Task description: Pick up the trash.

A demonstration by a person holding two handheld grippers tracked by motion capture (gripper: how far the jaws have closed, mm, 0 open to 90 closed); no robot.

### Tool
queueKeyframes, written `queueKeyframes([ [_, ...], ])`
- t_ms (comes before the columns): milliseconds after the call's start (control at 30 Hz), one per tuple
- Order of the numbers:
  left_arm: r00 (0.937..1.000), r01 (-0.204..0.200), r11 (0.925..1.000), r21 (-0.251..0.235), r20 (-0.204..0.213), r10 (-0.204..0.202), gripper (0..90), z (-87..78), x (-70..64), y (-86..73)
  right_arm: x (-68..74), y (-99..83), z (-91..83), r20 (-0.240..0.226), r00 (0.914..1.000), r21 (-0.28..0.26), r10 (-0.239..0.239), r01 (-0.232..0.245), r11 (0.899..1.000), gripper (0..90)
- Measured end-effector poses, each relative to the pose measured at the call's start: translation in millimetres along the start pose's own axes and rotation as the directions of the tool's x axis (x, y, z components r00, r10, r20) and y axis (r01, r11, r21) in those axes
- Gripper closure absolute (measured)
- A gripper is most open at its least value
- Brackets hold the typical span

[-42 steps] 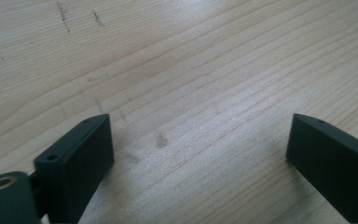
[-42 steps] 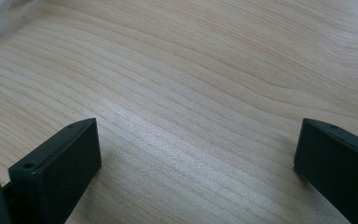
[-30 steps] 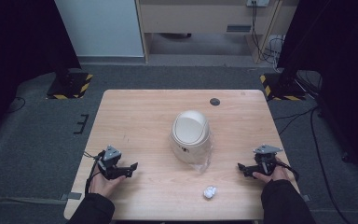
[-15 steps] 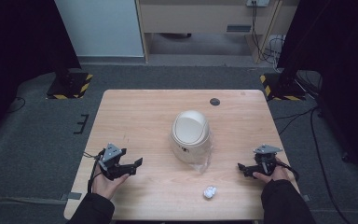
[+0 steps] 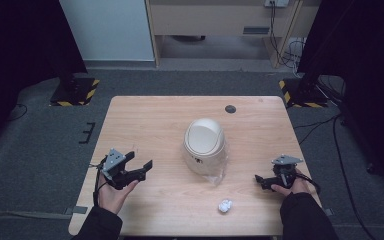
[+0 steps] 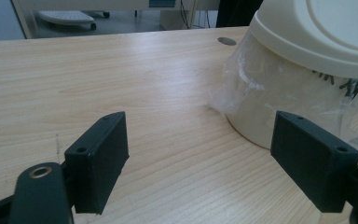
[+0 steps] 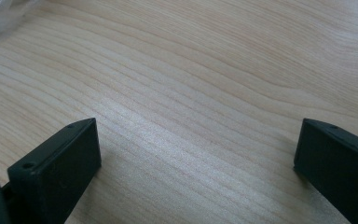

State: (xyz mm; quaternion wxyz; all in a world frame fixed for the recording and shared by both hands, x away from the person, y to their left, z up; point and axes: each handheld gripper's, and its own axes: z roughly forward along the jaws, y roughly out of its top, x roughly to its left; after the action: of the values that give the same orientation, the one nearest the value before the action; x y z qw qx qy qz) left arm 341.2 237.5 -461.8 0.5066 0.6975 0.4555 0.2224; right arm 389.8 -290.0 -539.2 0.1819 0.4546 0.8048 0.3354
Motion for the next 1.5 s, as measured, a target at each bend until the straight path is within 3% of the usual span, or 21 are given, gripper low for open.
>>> queueKeyframes([
  [600, 0.9993, -0.009, 0.9952, -0.097, 0.035, 0.012, 20.6, 7.8, -13.7, 35.1, 0.0, 0.0, 0.0, 0.001, 1.0, 0.0, -0.001, 0.001, 1.0, 0.6],
  [900, 0.9976, -0.013, 0.9945, -0.104, 0.067, 0.02, 20.8, 22.9, -28.3, 45.4, 0.1, 0.0, 0.1, 0.002, 1.0, 0.0, -0.001, 0.001, 1.0, 0.6],
  [1000, 0.995, -0.023, 0.9954, -0.093, 0.095, 0.031, 21.1, 31.7, -37.3, 47.9, 0.1, 0.0, 0.1, 0.002, 1.0, 0.0, -0.001, 0.001, 1.0, 0.6],
  [1167, 0.9921, -0.055, 0.9956, -0.076, 0.109, 0.063, 21.5, 45.3, -49.7, 52.4, 0.1, 0.0, 0.1, 0.002, 1.0, 0.0, -0.001, 0.001, 1.0, 0.6],
  [1500, 0.9894, -0.066, 0.9957, -0.065, 0.125, 0.074, 22.3, 61.3, -61.0, 60.6, 0.1, 0.0, 0.1, 0.002, 1.0, 0.0, -0.001, 0.001, 1.0, 0.6],
])
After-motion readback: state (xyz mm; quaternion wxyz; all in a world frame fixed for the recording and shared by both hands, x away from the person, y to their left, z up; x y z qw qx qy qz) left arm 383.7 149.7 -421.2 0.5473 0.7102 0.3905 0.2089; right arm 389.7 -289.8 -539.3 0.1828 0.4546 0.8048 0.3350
